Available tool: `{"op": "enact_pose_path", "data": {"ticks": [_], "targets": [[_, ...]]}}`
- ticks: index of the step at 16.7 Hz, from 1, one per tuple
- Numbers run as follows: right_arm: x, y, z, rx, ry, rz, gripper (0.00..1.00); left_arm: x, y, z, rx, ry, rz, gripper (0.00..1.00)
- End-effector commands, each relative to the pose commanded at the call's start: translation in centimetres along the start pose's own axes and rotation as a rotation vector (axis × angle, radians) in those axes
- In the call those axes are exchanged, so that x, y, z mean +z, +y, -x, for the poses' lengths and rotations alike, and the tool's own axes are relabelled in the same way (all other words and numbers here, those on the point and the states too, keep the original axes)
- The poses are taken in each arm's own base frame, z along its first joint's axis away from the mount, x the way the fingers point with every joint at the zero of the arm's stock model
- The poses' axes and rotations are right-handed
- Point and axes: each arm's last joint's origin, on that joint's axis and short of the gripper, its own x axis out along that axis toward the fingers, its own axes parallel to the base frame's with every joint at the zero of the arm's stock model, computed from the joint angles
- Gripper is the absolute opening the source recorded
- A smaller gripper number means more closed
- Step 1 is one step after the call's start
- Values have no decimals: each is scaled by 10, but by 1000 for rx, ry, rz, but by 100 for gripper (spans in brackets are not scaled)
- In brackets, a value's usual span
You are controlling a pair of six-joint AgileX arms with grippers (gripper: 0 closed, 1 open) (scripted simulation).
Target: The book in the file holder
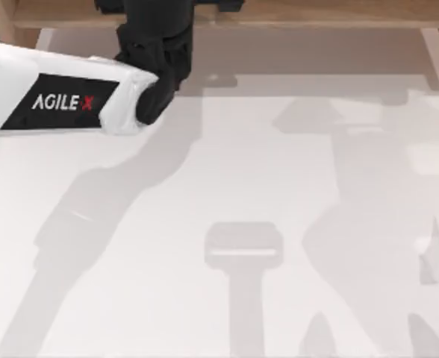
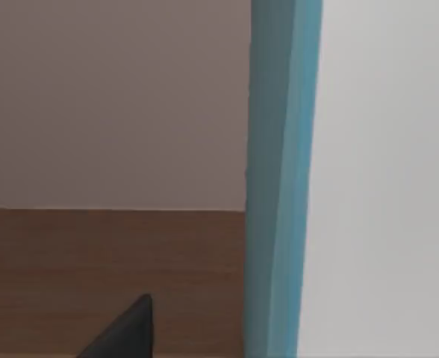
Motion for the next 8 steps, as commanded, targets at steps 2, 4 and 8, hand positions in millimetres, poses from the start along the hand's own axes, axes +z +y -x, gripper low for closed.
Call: {"op": "enact_pose_path", "data": {"ticks": [2,4,8], "targets": [[0,0,0,0,0,0,100,0,0,0,0,0,0,92],[0,0,0,0,0,0,100,0,0,0,0,0,0,77],[0,0,0,0,0,0,100,0,0,0,0,0,0,47]]}}
